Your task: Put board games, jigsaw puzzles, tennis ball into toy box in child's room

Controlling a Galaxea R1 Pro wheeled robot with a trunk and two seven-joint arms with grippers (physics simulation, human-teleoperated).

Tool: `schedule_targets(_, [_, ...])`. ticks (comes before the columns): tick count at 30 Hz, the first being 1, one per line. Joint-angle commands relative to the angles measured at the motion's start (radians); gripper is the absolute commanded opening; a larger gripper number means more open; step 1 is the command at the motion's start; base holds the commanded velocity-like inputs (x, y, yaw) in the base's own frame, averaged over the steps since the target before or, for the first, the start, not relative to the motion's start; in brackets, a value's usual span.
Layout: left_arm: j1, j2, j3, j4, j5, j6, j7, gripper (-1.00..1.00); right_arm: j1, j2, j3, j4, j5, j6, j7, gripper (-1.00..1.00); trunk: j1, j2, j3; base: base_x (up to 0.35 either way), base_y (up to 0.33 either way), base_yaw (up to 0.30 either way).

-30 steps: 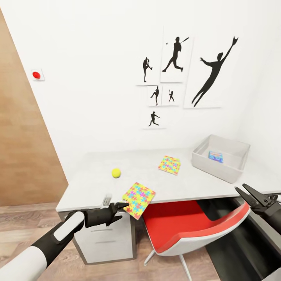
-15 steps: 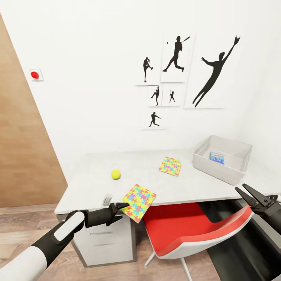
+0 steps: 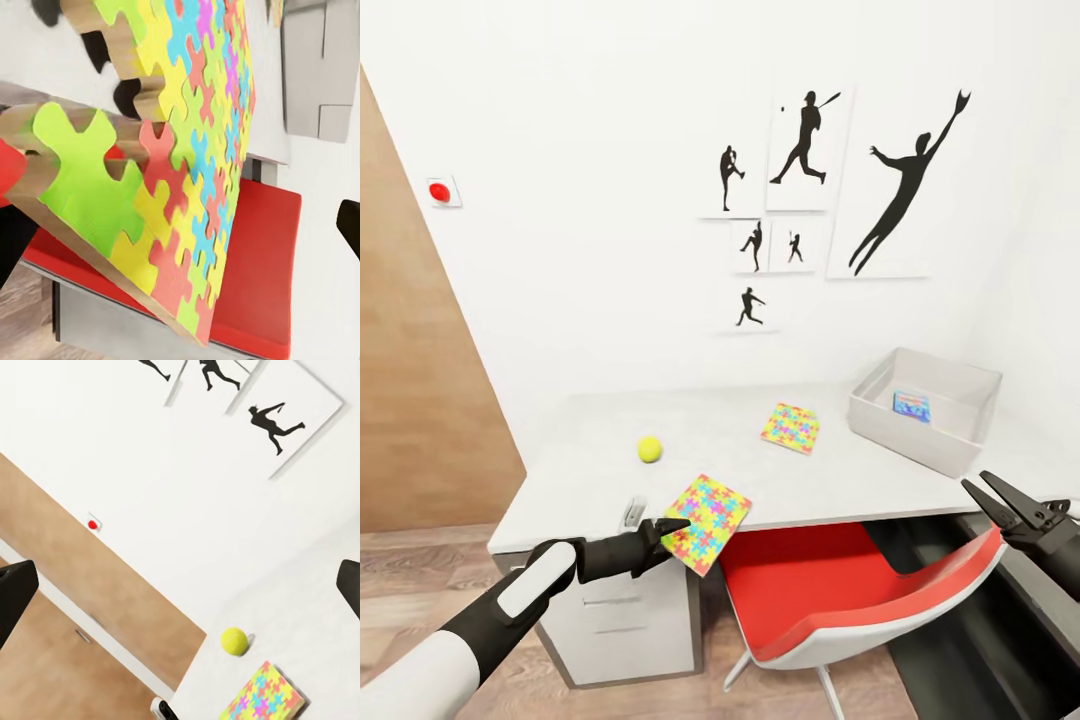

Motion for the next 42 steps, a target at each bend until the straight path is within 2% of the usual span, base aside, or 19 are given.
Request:
schedule_targets(1, [-0.001, 0.001, -0.004, 0.000, 0.002, -0.001, -0.004, 1.00, -0.001, 0.000, -0.001, 0.000, 0.000, 0.004, 0.002, 1.00, 0.000, -0.001, -0.001, 0.131, 0.086, 0.000])
schedule_targets(7, [-0.001, 0.000, -0.007, 0.000, 0.002, -0.006, -0.004, 1.00, -0.001, 0.002, -0.002, 0.000, 0.002, 0.004, 0.002, 1.00, 0.000, -0.001, -0.001, 0.040, 0.026, 0.000])
schedule_targets(8, [-0.001, 0.000, -0.007, 0.000, 0.002, -0.006, -0.003, -1.00, -0.001, 0.001, -0.001, 0.000, 0.002, 0.004, 0.002, 1.00, 0.000, -0.001, -0.001, 0.009, 0.006, 0.000])
schedule_targets(20, [-0.001, 0.001, -0.004, 0.001, 0.002, -0.005, -0.005, -1.00, -0.001, 0.002, -0.001, 0.000, 0.003, 0.004, 0.002, 1.00, 0.000, -0.001, -0.001, 0.001, 0.001, 0.000])
schedule_targets(32, [-0.003, 0.006, 0.000, 0.001, 0.004, 0.008, -0.007, -1.00, -0.001, 0.005, 0.000, 0.000, 0.004, 0.003, 0.003, 1.00, -0.046, 0.083, 0.037, 0.000, 0.000, 0.000])
schedule_targets(36, [-0.010, 0.007, 0.003, 0.000, 0.004, 0.061, -0.007, -1.00, -0.001, 0.005, 0.000, 0.000, 0.004, 0.003, 0.004, 1.00, -0.061, 0.111, 0.049, 0.000, 0.000, 0.000])
schedule_targets(39, [-0.013, 0.010, 0.004, 0.000, 0.004, 0.077, -0.008, -1.00, -0.001, 0.006, 0.000, 0.000, 0.006, 0.003, 0.004, 1.00, -0.073, 0.132, 0.059, 0.000, 0.000, 0.000])
schedule_targets(42, [-0.013, 0.024, 0.005, -0.003, 0.004, 0.105, -0.011, -1.00, -0.001, 0.006, 0.000, 0.000, 0.007, 0.002, 0.004, 1.00, -0.084, 0.153, 0.068, 0.000, 0.000, 0.000])
